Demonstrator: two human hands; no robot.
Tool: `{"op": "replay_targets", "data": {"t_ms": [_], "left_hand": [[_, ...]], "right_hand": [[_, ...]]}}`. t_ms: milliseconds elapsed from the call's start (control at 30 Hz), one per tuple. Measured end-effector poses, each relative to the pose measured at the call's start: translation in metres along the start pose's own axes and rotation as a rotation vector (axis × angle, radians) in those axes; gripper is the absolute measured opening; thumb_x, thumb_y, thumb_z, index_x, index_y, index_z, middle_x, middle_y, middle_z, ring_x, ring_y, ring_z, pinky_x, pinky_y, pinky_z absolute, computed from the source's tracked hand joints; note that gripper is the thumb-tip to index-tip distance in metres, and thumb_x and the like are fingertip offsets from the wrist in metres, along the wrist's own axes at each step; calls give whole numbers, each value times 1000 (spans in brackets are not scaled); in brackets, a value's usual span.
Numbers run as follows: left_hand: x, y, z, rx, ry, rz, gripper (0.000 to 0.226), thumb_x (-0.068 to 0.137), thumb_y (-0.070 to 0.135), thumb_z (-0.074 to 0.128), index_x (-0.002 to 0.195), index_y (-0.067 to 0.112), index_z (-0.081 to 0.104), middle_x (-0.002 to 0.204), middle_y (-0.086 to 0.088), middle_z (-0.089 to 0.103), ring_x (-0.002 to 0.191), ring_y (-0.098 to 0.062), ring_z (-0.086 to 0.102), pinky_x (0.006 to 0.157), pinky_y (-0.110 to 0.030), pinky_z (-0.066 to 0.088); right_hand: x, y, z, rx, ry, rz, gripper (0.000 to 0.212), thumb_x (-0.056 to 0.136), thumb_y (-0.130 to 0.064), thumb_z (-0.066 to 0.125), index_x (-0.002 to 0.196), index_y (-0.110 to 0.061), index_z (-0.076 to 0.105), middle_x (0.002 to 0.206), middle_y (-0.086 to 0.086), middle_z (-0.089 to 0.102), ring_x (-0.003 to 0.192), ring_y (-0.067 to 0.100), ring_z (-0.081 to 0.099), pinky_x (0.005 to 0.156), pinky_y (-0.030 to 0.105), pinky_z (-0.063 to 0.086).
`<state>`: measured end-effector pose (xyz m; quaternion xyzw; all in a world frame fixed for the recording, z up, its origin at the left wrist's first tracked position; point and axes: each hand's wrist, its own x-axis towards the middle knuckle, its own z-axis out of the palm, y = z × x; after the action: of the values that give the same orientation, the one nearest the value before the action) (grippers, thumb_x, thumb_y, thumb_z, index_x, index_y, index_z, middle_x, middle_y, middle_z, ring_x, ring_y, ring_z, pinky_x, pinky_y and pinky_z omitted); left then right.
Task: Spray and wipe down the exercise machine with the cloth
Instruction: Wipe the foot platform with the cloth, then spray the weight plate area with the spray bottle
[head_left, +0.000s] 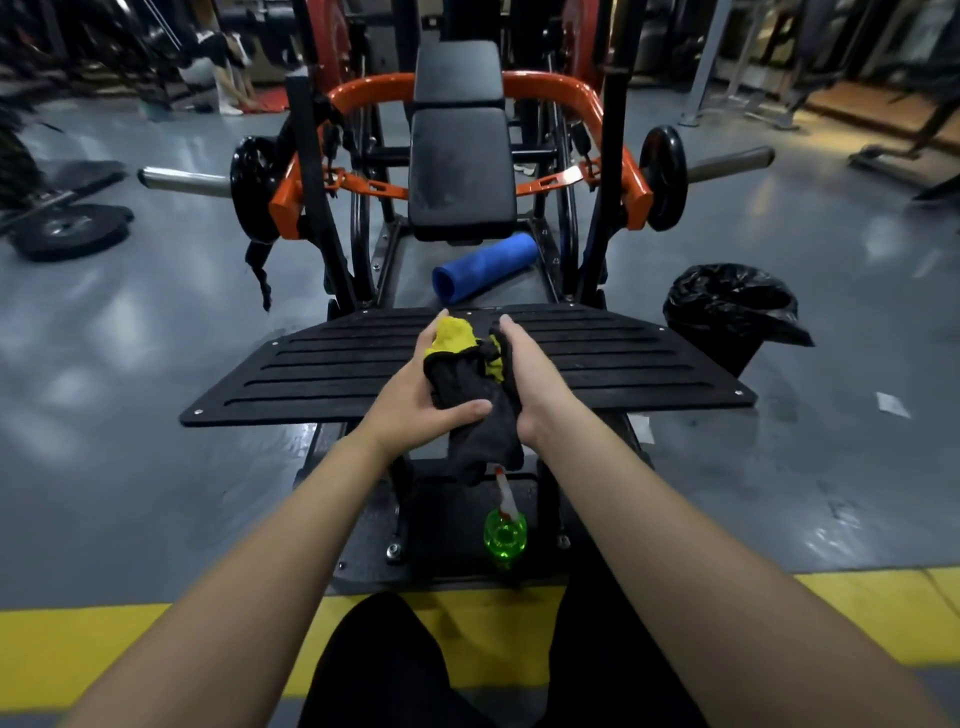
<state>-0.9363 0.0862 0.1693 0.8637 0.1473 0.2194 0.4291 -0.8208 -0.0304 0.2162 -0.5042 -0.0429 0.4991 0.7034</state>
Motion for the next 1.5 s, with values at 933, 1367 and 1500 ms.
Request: {"op": "replay_targets", "data": {"t_ms": [933, 1367, 1500], "left_hand": [[9, -11, 5, 686, 489, 251, 50, 87, 58, 63, 109, 13, 65, 95, -7, 58, 84, -29, 57, 75, -43, 46], [21, -20, 12, 776, 566, 151, 44, 90, 54, 61, 101, 12, 67, 84, -7, 59, 74, -31, 59, 63, -43, 49], [26, -14, 9, 777, 462, -30, 38, 86, 47, 66, 106, 15, 65, 91, -7, 59, 80, -32, 59, 66, -42, 48]], "right_hand": [[93, 157, -129, -1536, 229, 121, 64, 99, -55, 48, 154, -24, 37, 151, 13, 45, 132, 33, 52, 101, 45, 49], [121, 166, -136, -1420, 240, 129, 40, 105, -15, 41, 143, -15, 49, 140, 22, 56, 125, 42, 57, 99, 43, 46], [73, 139, -120, -1410, 223, 248, 37, 106, -26, 46, 141, -15, 48, 133, 22, 57, 122, 40, 58, 93, 39, 46]]}}
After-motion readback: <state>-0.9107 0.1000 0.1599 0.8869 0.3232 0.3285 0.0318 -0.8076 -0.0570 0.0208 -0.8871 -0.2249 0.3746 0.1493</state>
